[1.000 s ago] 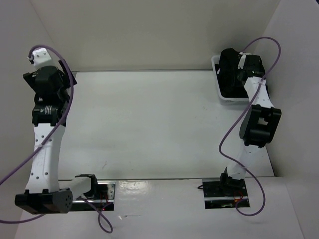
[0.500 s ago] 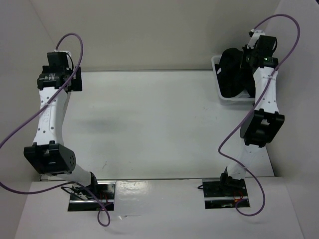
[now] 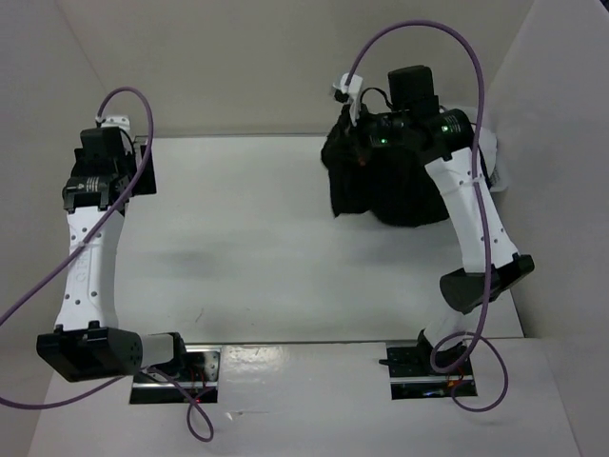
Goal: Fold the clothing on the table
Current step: Move the skirt to the center of the board
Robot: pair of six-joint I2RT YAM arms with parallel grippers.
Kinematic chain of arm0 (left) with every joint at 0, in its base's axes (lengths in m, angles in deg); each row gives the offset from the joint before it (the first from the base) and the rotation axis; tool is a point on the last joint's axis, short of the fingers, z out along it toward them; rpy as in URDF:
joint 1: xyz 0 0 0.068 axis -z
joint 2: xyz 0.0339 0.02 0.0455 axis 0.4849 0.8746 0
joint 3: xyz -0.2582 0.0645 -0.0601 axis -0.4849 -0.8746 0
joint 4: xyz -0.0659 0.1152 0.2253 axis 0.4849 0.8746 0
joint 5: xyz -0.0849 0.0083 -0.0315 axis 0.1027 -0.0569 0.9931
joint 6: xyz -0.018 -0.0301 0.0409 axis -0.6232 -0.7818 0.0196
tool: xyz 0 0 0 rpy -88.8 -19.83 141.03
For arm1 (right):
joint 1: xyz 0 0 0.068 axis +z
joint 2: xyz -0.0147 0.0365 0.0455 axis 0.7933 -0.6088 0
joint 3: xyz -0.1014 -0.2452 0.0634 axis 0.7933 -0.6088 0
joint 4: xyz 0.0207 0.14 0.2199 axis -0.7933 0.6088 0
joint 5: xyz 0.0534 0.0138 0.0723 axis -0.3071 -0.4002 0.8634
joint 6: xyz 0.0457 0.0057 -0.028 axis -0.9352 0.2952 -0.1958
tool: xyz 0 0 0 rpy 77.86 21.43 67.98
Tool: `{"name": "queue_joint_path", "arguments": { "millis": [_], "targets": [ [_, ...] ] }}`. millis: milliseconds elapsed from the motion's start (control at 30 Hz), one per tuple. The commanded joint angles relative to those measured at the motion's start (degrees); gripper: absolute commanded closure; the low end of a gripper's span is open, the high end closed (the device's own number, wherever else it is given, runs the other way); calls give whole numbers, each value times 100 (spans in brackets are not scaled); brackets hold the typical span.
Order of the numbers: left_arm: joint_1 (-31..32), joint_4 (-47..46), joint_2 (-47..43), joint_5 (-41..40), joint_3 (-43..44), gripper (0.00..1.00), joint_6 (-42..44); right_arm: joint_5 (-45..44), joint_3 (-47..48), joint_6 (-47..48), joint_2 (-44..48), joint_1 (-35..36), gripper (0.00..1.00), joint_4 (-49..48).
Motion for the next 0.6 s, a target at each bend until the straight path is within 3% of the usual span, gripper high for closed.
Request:
{"name": "queue_joint_path", "arguments": {
  "millis": [0, 67, 133, 167, 267, 567],
  "targets": [
    [-34, -87, -52, 316, -357, 1, -215, 680, 101, 427, 343, 30, 100, 551],
    [-245, -87, -209, 703, -628, 1, -120, 937, 48, 427, 290, 83, 98, 612],
    [-245, -87, -350, 801, -822, 1, -119, 956, -311, 427, 290, 83, 26, 404],
    [-297, -87, -508, 854, -919, 1, -59, 799, -513, 357, 290, 83, 2, 262],
    [-298, -139, -816, 960, -1323, 1, 4, 131, -1383, 217, 404, 145, 2, -256],
    [-246, -17, -1371, 2540, -2247, 1, 539, -2277, -3781, -179, 852, 84, 2, -1549]
  ]
}}
